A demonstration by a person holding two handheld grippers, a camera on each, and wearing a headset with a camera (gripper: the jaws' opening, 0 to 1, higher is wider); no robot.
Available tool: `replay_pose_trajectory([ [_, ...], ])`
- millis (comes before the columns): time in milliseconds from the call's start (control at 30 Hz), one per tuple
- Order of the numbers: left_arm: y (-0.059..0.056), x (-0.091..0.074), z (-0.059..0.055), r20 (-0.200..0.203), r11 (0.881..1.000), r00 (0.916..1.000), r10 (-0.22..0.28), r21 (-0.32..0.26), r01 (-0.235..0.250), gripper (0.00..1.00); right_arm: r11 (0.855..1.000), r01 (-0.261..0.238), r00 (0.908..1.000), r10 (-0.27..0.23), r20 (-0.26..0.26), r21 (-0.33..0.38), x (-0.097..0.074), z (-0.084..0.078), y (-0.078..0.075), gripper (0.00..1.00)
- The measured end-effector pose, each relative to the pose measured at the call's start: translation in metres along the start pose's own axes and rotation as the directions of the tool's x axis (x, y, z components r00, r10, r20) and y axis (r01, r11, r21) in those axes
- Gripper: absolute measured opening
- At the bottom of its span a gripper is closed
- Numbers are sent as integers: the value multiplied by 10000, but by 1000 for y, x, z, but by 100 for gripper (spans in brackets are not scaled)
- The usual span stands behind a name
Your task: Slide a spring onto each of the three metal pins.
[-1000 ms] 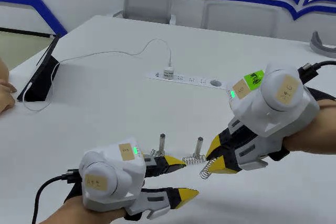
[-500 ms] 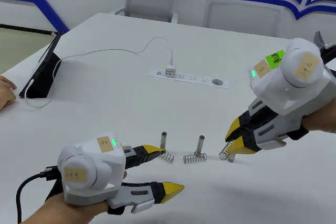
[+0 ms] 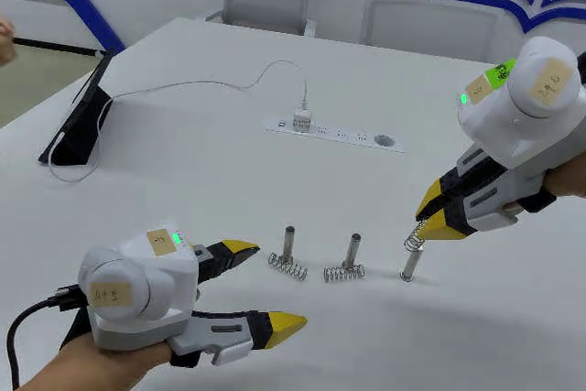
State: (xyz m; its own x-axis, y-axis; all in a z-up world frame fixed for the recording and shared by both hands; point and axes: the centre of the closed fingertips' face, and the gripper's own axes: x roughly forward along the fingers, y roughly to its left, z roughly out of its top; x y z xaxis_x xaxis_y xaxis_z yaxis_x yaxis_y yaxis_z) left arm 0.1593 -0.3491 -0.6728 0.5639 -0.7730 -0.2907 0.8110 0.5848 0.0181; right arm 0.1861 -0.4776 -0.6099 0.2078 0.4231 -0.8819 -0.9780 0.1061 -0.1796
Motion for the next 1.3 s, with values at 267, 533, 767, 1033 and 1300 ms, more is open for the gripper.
replay_pose_trajectory([
  [267, 2, -1, -2, -13, 9999, 9999, 104, -110, -105, 66, 9996, 170, 9986, -158, -513, 233, 3, -14, -16, 11],
  [533, 2, -2, -2, -6, 9998, 9999, 148, -167, -148, 67, 9990, 5, 9948, 40, -1020, 446, 14, -27, -20, 11],
  [767, 4, -3, -2, -17, 9996, 9998, 197, -199, -197, 68, 9984, -117, 9929, 182, -1177, 561, 22, -31, -24, 11],
  [1033, 6, -4, -3, -37, 9994, 9997, 241, -247, -242, 68, 9977, -293, 9907, 372, -1308, 614, 29, -33, -26, 11],
  [1300, 6, -4, -6, -86, 9993, 9997, 249, -288, -252, 67, 9964, -463, 9876, 563, -1466, 709, 37, -39, -26, 11],
])
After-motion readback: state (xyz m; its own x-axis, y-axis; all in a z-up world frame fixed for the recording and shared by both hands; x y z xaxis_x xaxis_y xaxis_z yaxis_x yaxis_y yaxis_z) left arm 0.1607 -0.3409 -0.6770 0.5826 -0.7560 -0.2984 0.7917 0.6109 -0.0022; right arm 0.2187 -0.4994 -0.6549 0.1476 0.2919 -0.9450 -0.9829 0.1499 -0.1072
